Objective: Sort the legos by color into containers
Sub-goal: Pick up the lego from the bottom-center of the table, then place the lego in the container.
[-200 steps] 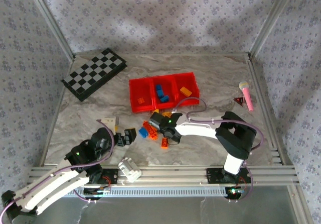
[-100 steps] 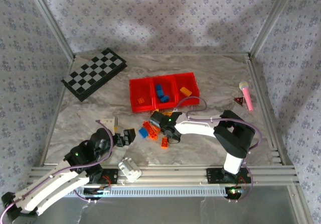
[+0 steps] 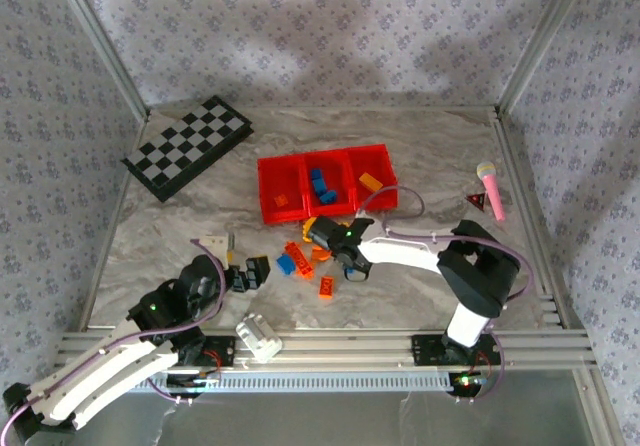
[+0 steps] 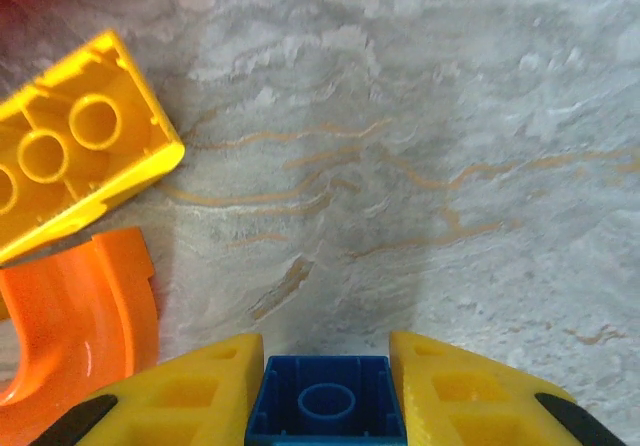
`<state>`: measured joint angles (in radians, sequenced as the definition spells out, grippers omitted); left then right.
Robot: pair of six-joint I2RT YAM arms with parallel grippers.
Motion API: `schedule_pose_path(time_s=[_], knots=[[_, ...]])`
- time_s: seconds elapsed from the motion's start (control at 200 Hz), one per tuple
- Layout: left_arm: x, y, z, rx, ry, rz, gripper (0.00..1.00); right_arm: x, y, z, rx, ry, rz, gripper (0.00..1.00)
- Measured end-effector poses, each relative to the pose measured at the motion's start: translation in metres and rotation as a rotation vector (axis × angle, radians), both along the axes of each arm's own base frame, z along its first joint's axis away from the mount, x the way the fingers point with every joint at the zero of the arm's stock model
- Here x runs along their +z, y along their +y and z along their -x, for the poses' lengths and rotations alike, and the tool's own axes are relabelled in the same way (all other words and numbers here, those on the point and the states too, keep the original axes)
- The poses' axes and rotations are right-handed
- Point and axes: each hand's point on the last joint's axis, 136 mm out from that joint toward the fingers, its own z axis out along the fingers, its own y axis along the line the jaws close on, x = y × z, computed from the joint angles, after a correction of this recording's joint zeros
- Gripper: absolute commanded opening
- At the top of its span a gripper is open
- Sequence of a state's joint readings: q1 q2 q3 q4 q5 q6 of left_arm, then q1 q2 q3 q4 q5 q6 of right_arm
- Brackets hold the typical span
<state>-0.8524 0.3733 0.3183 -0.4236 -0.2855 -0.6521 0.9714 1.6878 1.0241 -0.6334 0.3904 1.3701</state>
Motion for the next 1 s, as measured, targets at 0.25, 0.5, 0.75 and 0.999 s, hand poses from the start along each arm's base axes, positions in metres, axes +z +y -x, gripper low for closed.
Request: schedule_pose_path(time_s=[0.25, 0.5, 0.75, 0.999], knots=[[-0.002, 0.0, 0.0, 0.0, 0.006, -0.007, 1.0, 0.034, -0.012, -0.025, 0.035, -0.093, -0.017, 0.11], [-0.007, -0.001, -0.001, 0.001, 0.022, -0.025, 1.0, 0.077, -0.028, -0.082, 0.09, -0.217, -0.017, 0.1], [-0.011, -0.001, -0.001, 0.002, 0.037, -0.037, 1.0, 0.136, -0.005, -0.167, 0.204, -0.36, -0.078, 0.1], [-0.01, -0.002, -0.001, 0.006, 0.041, -0.024, 1.0, 0.113, 0.027, -0.221, 0.378, -0.321, -0.097, 0.11]])
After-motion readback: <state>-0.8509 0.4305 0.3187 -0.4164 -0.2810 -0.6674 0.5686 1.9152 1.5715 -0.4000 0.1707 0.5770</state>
